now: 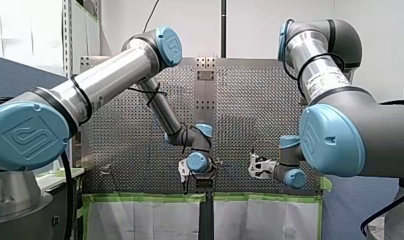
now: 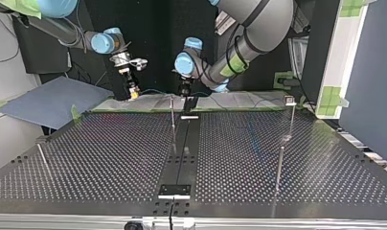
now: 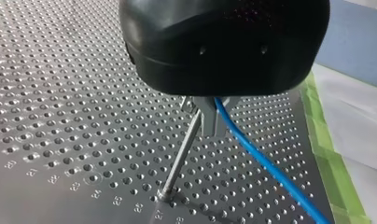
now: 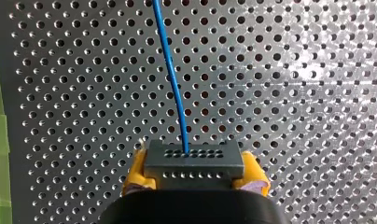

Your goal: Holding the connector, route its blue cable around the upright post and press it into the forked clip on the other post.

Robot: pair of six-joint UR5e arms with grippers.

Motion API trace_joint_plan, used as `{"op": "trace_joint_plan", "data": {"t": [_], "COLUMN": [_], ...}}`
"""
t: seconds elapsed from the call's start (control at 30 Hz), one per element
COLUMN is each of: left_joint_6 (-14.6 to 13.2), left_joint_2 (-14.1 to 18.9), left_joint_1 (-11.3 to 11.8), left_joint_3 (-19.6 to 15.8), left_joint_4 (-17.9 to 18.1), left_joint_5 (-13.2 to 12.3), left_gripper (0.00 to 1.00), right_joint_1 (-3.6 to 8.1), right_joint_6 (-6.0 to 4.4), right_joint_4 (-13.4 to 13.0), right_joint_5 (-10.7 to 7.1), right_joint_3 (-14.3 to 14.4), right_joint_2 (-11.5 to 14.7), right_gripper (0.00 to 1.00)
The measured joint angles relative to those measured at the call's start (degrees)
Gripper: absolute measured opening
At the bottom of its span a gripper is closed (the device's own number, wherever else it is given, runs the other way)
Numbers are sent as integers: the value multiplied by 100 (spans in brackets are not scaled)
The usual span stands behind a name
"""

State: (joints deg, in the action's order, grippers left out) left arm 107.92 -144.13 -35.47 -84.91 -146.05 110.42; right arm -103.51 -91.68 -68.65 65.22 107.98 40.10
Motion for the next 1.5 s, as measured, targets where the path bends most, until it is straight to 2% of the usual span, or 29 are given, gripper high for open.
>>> {"op": "trace_joint_plan", "data": {"t": [0.6,1.1,1.5], "left_joint_6": [36,122,145], "left_joint_2": [-103,-116,-190], "left_joint_1": [18,135,250], "left_joint_3": [-9,46,177], "left_joint_4": [-12,9,-80], "left_joint_5": [11,-359,-528], "left_gripper": [2,2,2], "right_joint_1": [2,9,-7], "right_joint_6": [6,-23,-53], "right_joint_4": [20,23,44], "right_joint_5": [5,33,38], "right_joint_3": [0,-42,-104], "right_joint_2": [-5,-21,-25], "right_gripper": [0,0,0]}}
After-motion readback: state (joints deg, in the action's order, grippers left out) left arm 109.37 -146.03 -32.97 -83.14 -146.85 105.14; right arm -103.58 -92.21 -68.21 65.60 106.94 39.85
